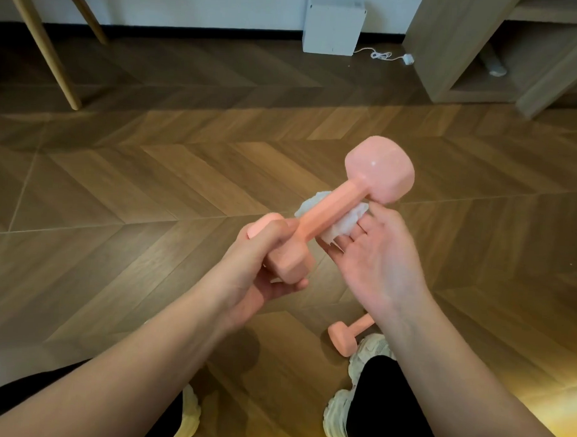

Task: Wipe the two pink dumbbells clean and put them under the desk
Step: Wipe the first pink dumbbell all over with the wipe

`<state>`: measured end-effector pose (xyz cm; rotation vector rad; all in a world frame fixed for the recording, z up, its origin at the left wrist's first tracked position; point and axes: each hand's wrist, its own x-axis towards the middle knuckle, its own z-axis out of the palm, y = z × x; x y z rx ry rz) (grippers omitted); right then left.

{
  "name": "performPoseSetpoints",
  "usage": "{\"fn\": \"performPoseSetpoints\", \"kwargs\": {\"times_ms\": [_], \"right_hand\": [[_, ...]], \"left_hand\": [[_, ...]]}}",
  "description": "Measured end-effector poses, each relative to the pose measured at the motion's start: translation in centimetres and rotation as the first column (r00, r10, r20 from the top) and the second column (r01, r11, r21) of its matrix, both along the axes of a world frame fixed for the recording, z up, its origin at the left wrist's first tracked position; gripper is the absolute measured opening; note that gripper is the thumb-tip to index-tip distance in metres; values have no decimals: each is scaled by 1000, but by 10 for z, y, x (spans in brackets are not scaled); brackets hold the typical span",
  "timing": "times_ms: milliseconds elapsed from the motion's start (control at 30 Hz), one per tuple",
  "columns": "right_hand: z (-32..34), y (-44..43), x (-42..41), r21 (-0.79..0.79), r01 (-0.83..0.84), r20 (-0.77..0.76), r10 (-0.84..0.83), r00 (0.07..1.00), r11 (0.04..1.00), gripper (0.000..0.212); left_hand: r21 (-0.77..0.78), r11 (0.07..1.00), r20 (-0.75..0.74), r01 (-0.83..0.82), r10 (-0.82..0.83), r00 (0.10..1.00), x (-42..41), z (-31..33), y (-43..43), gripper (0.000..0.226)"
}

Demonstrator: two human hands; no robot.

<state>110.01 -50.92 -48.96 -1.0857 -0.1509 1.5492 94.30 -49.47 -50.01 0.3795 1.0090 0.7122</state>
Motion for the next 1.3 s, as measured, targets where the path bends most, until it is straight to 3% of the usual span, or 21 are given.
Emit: {"fn": "performPoseSetpoints", "kwargs": {"times_ms": [67, 133, 267, 367, 467, 533, 633, 833, 933, 1100, 1167, 1233, 1300], "right_hand": [[3, 0, 4, 14, -4, -161, 7, 987, 1000, 56], [1, 1, 4, 11, -25, -198, 27, 980, 1000, 44], [-7, 4, 2, -52, -74, -87, 70, 994, 996, 32], [-11, 6, 2, -99, -26, -80, 18, 997, 995, 24], [-10, 6, 1, -67, -33, -73, 29, 997, 997, 48], [-8, 5, 1, -32, -73, -43, 71, 997, 997, 59], [-6, 4, 2, 16, -96, -6, 96, 995, 995, 54], [-3, 5, 4, -1, 153, -126, -152, 980, 988, 51], [-3, 4, 3, -37, 212, -193, -215, 957, 977, 44], [-3, 8, 3, -94, 264, -150, -276, 950, 960, 36], [-6, 8, 4, -129, 276, -132, -292, 947, 952, 39], [-9, 7, 5, -164, 274, -138, -297, 945, 948, 41], [-10, 5, 4, -191, 277, -155, -308, 939, 942, 41]], "left_hand": [[-20, 999, 63, -26, 27, 998, -4, 4, 3, 35], [-52, 998, 111, -38, 44, 993, -6, 7, 2, 35], [-73, 997, 166, -27, 39, 985, -7, 8, -2, 43], [-48, 999, 171, -1, 9, 985, -6, 6, -5, 35], [-15, 999, 176, 35, -32, 984, -4, 2, -6, 26], [28, 997, 149, 71, -74, 986, -3, -1, -6, 32], [75, 993, 122, 86, -95, 988, -2, -4, -5, 40], [137, 987, -68, 83, -74, 995, -1, -7, -7, 75], [182, 978, -108, 98, -80, 991, 2, -5, -7, 75], [346, 919, -260, 188, -99, 960, 6, -4, -2, 63], [520, 823, -409, 228, 6, 912, 7, -6, -1, 60], [709, 587, -557, 391, 126, 821, 3, -11, 2, 66], [780, 334, -612, 529, 230, 757, -2, -16, 4, 71]]}}
